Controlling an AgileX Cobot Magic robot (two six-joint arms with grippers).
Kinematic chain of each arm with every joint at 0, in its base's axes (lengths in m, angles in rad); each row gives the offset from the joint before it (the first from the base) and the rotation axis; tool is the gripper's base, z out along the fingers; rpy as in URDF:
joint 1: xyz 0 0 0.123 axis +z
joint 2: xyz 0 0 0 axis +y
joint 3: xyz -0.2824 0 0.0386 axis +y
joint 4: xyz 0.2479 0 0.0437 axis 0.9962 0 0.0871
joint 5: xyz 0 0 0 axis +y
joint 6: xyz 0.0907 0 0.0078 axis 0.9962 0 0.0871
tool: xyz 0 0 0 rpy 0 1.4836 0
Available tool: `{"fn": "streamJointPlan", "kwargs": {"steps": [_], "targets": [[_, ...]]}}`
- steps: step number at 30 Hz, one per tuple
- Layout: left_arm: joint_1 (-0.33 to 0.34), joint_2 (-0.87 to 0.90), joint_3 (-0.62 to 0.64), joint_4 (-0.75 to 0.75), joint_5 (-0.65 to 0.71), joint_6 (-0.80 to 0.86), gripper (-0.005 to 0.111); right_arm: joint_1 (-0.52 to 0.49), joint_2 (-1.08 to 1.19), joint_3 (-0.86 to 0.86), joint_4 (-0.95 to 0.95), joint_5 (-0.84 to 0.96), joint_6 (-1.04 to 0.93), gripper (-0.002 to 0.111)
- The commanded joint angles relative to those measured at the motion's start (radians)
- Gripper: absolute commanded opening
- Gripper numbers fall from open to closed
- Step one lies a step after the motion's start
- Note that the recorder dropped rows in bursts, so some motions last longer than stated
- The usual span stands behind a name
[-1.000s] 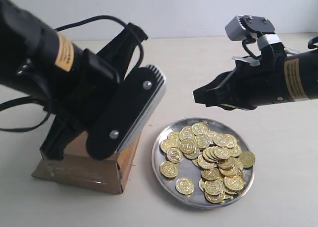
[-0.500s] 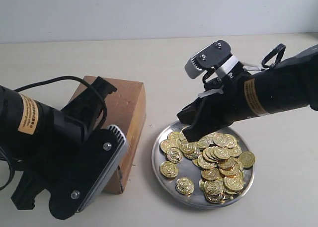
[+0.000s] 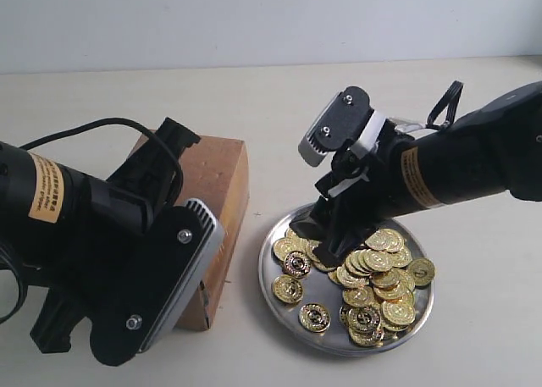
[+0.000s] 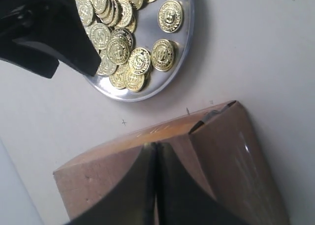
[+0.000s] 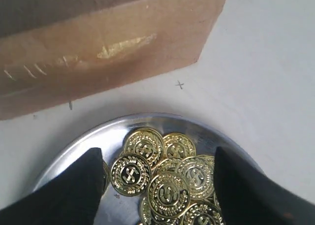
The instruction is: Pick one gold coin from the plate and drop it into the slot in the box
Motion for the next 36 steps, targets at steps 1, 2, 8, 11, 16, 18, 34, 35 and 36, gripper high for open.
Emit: {"fn": "streamJointPlan", "kwargs": {"steps": [1,2,8,11,16,18,34,35,36], "targets": [[0.003,-0.008,0.006,-0.015,-0.012,-0.008,0.000,0.002,0.032,-0.004,0.002,0.043,-0.058,0.063],[0.003,-0.008,0.006,-0.015,-0.012,-0.008,0.000,0.002,0.039,-0.004,0.002,0.048,-0.058,0.062],[0.003,-0.008,0.006,-0.015,-0.016,-0.008,0.000,0.002,0.081,-0.004,0.002,0.049,-0.033,0.059],[0.003,-0.008,0.006,-0.015,-0.018,-0.008,0.000,0.032,0.091,-0.004,0.002,0.055,-0.033,0.059],[0.003,-0.008,0.006,-0.015,-0.018,-0.005,0.000,0.090,0.113,-0.004,0.002,0.137,-0.059,0.059],[0.003,-0.008,0.006,-0.015,-0.018,-0.005,0.000,0.095,0.115,-0.004,0.002,0.163,-0.059,0.059],[0.003,-0.008,0.006,-0.015,-0.018,-0.007,0.000,0.095,0.107,0.007,0.002,0.207,0.016,0.056],[0.003,-0.008,0.006,-0.015,-0.018,-0.007,0.000,0.095,0.107,0.007,0.002,0.207,0.016,0.056],[0.003,-0.008,0.006,-0.015,-0.018,-0.007,0.000,0.095,0.107,0.007,0.002,0.207,0.023,0.056]]}}
